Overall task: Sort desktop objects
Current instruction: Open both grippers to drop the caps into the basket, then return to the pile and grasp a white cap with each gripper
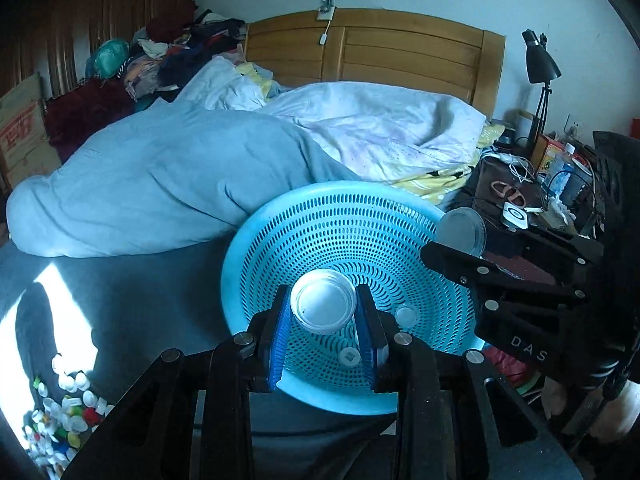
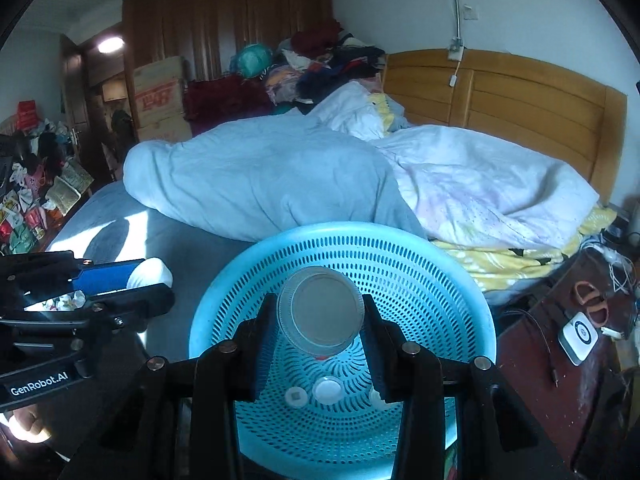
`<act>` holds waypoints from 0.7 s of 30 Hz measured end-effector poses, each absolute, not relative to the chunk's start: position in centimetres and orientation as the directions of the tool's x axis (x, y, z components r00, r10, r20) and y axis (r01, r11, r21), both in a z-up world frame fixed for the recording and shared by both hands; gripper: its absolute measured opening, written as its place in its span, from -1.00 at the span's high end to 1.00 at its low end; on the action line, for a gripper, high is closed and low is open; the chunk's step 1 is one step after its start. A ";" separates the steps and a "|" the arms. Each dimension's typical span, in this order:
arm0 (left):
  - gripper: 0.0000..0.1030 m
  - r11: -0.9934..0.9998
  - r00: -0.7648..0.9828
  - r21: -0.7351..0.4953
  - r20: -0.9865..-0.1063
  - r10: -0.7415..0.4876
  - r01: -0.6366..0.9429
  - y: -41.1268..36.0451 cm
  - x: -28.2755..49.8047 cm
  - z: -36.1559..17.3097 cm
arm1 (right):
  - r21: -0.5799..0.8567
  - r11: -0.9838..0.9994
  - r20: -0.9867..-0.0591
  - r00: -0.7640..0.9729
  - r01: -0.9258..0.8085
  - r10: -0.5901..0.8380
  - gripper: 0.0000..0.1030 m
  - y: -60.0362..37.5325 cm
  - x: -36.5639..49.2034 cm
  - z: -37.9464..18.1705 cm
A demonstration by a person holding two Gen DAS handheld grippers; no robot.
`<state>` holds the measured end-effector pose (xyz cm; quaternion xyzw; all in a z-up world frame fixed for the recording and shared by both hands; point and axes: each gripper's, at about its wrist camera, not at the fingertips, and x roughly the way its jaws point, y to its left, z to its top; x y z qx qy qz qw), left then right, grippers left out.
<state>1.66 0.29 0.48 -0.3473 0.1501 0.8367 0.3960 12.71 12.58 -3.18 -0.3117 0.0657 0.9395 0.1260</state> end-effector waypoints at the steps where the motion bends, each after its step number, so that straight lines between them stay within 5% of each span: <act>1: 0.49 -0.643 -0.439 -0.024 -0.711 0.549 -0.765 0.7 1.4 0.2 | 0.046 -0.959 -0.608 -0.769 -0.279 0.194 0.16 12.7 12.7 -3.5; 11: 0.48 -0.694 -0.440 -0.052 -0.739 0.510 -0.718 -0.4 -0.2 -1.4 | 0.052 -0.963 -0.643 -0.747 -0.264 0.170 0.12 12.5 11.1 -5.7; 14: 0.25 -0.712 -0.451 -0.064 -0.734 0.508 -0.699 -1.1 -0.6 -1.2 | 0.046 -0.961 -0.633 -0.752 -0.272 0.183 -0.36 12.6 11.2 -5.5; 16: 0.10 -0.726 -0.469 -0.062 -0.724 0.505 -0.685 -2.0 -0.8 -1.0 | 0.040 -0.960 -0.624 -0.757 -0.278 0.194 -0.39 12.5 11.4 -5.1; 21: 0.10 -0.767 -0.522 -0.047 -0.705 0.479 -0.640 -8.1 -1.0 -0.7 | 0.059 -0.968 -0.570 -0.804 -0.244 0.168 -0.45 10.8 12.1 -3.4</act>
